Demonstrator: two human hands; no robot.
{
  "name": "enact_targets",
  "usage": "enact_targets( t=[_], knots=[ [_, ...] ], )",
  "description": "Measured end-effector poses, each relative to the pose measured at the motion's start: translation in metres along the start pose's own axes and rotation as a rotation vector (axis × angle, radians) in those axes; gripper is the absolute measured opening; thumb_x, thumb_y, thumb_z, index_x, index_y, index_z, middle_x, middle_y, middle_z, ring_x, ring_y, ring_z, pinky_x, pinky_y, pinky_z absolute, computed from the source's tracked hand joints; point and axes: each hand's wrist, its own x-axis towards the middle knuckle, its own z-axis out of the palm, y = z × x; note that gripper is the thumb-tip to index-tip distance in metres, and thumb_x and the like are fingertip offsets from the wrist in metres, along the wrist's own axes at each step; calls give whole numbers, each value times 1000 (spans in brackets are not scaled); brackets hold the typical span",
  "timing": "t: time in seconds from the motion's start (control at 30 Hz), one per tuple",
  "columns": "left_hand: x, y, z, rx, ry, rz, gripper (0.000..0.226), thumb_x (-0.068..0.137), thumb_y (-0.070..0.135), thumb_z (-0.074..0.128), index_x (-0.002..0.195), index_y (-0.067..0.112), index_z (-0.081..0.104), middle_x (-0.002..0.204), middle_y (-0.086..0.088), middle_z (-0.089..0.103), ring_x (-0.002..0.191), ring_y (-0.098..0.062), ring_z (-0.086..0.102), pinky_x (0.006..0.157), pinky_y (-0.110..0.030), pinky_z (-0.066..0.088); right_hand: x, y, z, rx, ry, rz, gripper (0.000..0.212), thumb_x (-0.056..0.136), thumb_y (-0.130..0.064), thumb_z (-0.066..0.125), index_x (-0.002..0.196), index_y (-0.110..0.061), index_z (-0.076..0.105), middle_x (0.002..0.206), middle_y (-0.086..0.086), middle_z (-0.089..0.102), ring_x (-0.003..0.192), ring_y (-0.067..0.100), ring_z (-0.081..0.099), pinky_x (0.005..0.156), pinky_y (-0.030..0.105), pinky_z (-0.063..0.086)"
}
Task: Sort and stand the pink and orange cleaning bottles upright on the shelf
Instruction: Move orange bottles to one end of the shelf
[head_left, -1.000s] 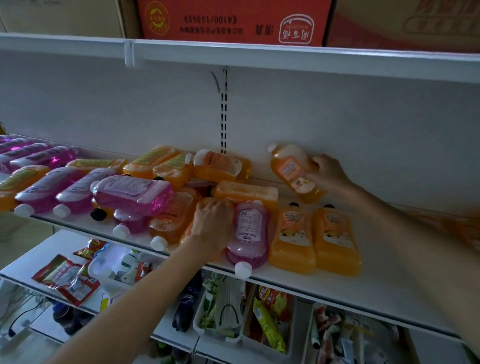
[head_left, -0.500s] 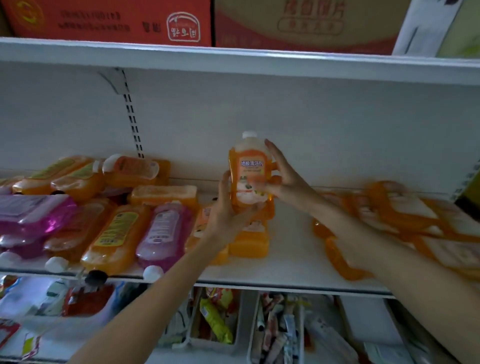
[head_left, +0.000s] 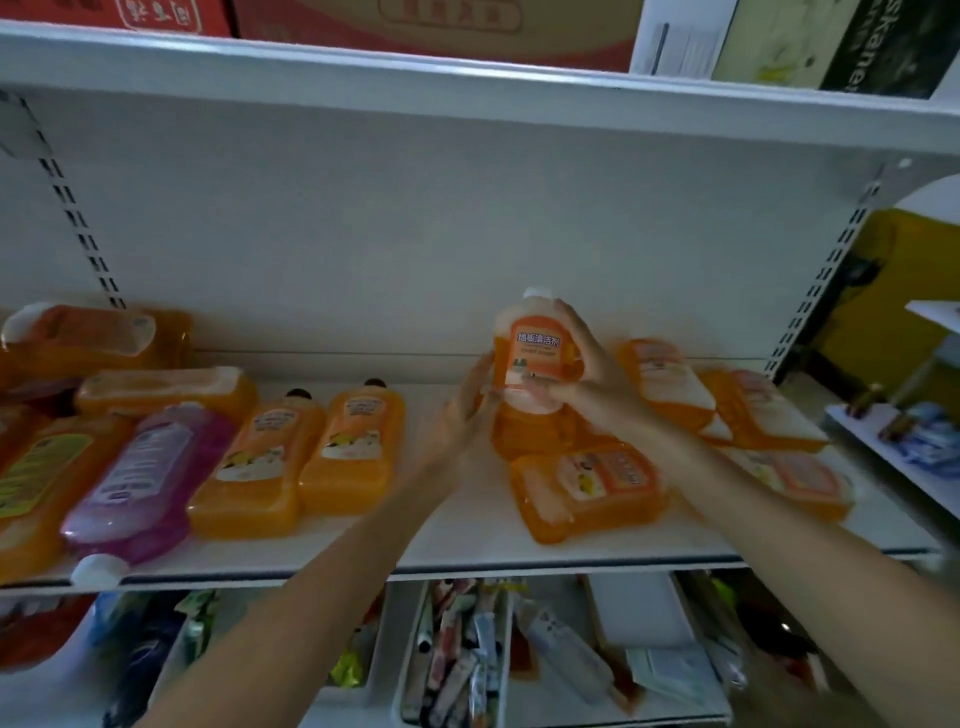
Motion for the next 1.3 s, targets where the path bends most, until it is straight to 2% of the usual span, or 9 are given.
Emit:
enact_targets(
  t=[0.13,0.3,0.47,0.57,0.67,0.8,0.9,1.1,1.3],
  knots=[
    [6,-5,17,402,-94,27,41,97,35,34,138,28,35,114,-8,62,102,-26,59,84,-37,49,3,19,-25,-84,-15,43,82,85,-20,67,146,-34,16,108,-21,48,99,3,52,80,19,45],
    [5,-19,29,701,-90,79,34,94,33,46,124,18,53,133,-2,50,120,-21,41,95,-31,37,14,28,-34,-174,-82,134,54,95,-28,52,144,-27,29,116,-9,51,85,-3,51,62,6,40],
    [-2,-26,28,766,-96,144,39,92,29,49,129,16,50,138,-5,45,126,-25,39,101,-37,35,20,31,-32,-545,-2,151,42,101,-32,34,140,-17,38,98,-2,52,76,15,56,59,28,46],
    [-7,-23,22,774,-88,153,42,92,24,50,133,17,47,139,-8,44,127,-26,38,101,-35,33,31,33,-35,-971,15,119,39,100,-29,33,129,-11,52,118,14,51,111,31,45,91,40,42],
    [-15,-18,5,752,-46,175,39,92,19,51,130,16,50,135,-6,47,124,-24,41,100,-32,33,45,28,-31,-1008,4,122,34,95,-20,42,123,-5,55,125,17,50,118,34,41,96,41,38],
    [-28,-10,-47,741,125,196,33,89,17,53,121,13,58,128,-6,54,119,-23,46,93,-24,32,57,9,9,-838,86,-173,34,87,-6,51,121,-1,57,125,15,55,118,32,47,98,36,38],
    [-45,-10,-99,747,295,199,31,80,22,46,100,11,67,107,-11,64,99,-31,58,82,-34,46,57,-28,69,-732,-40,-365,35,86,-5,55,120,1,58,126,15,55,119,32,46,99,33,35],
    [-102,-36,-218,973,341,18,42,76,30,34,98,15,67,102,-10,67,91,-35,61,75,-45,50,26,-83,212,-774,-252,-771,50,83,-44,48,108,-4,64,111,14,64,102,32,60,85,37,50],
    [-157,-63,-294,1112,313,-61,42,81,37,39,105,17,67,107,-4,67,100,-31,60,82,-46,48,8,-94,294,-865,-591,-715,93,77,-64,58,149,-21,16,155,13,10,144,29,4,116,45,8]
  ],
)
